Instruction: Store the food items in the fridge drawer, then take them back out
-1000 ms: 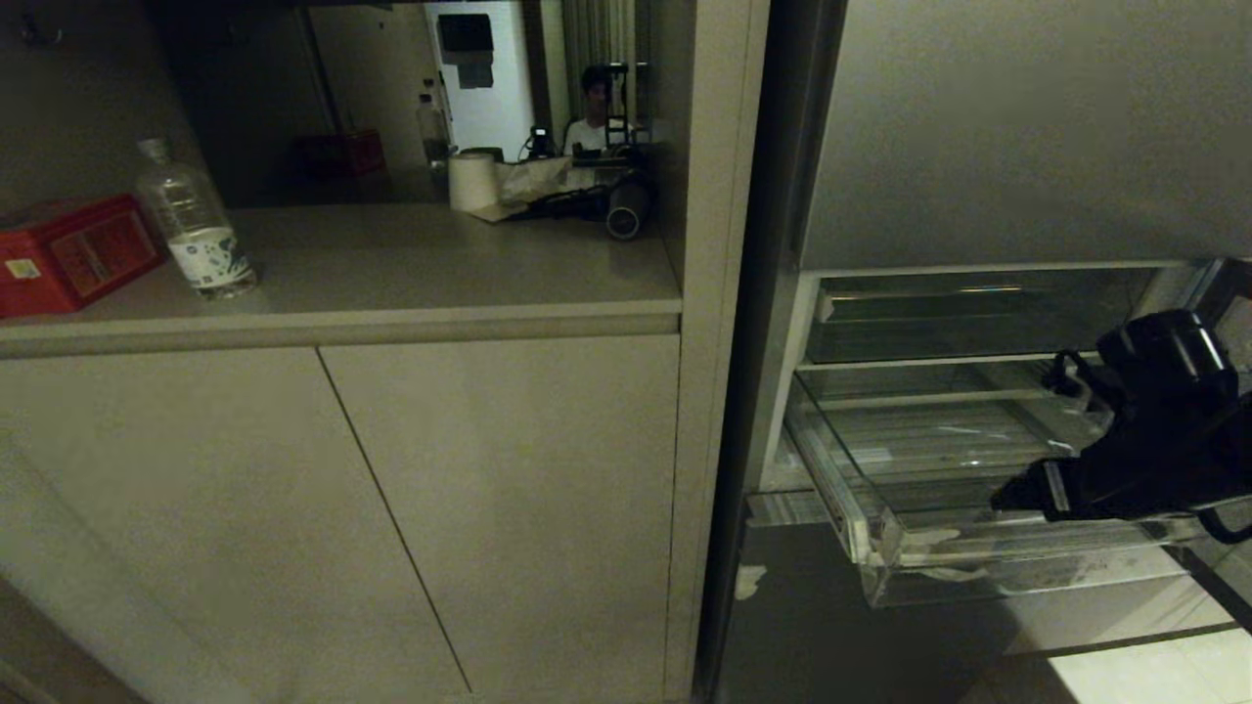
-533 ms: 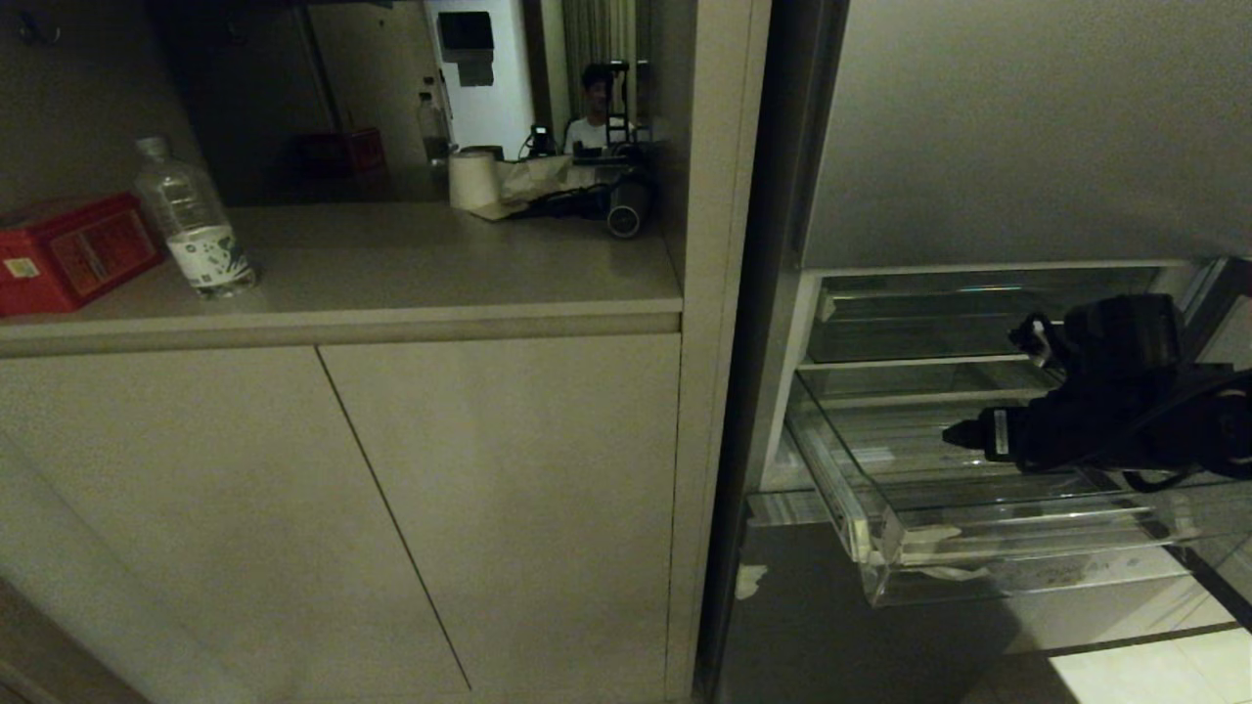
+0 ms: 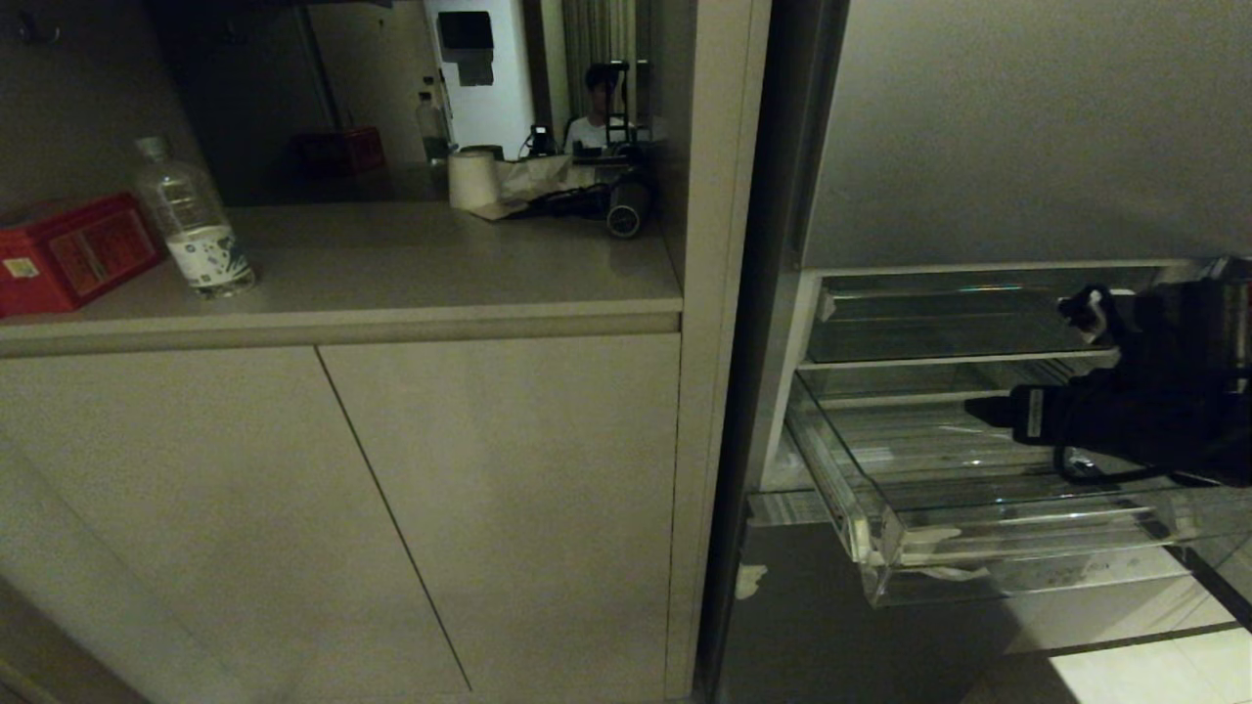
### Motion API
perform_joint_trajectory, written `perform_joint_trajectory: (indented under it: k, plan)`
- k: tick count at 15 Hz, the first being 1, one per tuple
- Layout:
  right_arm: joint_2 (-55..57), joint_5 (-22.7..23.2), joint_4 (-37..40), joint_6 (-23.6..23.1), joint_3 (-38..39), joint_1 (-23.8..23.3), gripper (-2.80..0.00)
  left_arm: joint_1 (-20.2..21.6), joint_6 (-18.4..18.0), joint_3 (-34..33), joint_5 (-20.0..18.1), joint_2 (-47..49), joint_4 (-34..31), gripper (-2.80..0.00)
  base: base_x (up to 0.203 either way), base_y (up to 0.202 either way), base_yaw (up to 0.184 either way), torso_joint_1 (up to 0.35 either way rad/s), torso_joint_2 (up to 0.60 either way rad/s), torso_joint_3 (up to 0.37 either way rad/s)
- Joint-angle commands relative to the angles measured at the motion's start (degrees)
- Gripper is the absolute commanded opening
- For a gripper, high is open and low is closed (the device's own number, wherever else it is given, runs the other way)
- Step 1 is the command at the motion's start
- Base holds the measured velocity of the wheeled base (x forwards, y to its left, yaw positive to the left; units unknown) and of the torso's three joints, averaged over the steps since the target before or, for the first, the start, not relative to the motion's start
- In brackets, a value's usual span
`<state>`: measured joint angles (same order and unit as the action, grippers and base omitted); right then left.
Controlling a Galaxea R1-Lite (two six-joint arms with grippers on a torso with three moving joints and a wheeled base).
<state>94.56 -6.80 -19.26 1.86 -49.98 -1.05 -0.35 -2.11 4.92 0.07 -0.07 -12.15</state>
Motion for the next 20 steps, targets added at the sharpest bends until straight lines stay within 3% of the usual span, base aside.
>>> perform_joint_trajectory:
  k: [1,9,13,16,20]
  plan:
    - [-15.4,-0.1,-0.2,-0.1,5.3,0.2,0.0,0.0,0.0,0.0,0.0,0.1,-0.1,-2.8,0.0,0.0,0.0,0.0,0.0,0.0]
    - [-65.1,1.0,0.5,-3.7,27.9,0.5,0.0,0.0,0.0,0.0,0.0,0.1,-0.1,-2.8,0.0,0.0,0.0,0.0,0.0,0.0]
    - [-89.7,5.3,12.4,-5.8,39.5,0.5,0.0,0.0,0.0,0.0,0.0,0.1,-0.1,-2.8,0.0,0.0,0.0,0.0,0.0,0.0]
    - [-94.8,8.6,14.5,-7.4,51.4,0.5,0.0,0.0,0.1,0.0,0.0,0.1,-0.1,-2.8,0.0,0.0,0.0,0.0,0.0,0.0]
    - [-94.6,8.4,14.8,-7.1,51.7,0.5,0.0,0.0,0.4,0.0,0.0,0.1,-0.1,-2.8,0.0,0.0,0.0,0.0,0.0,0.0]
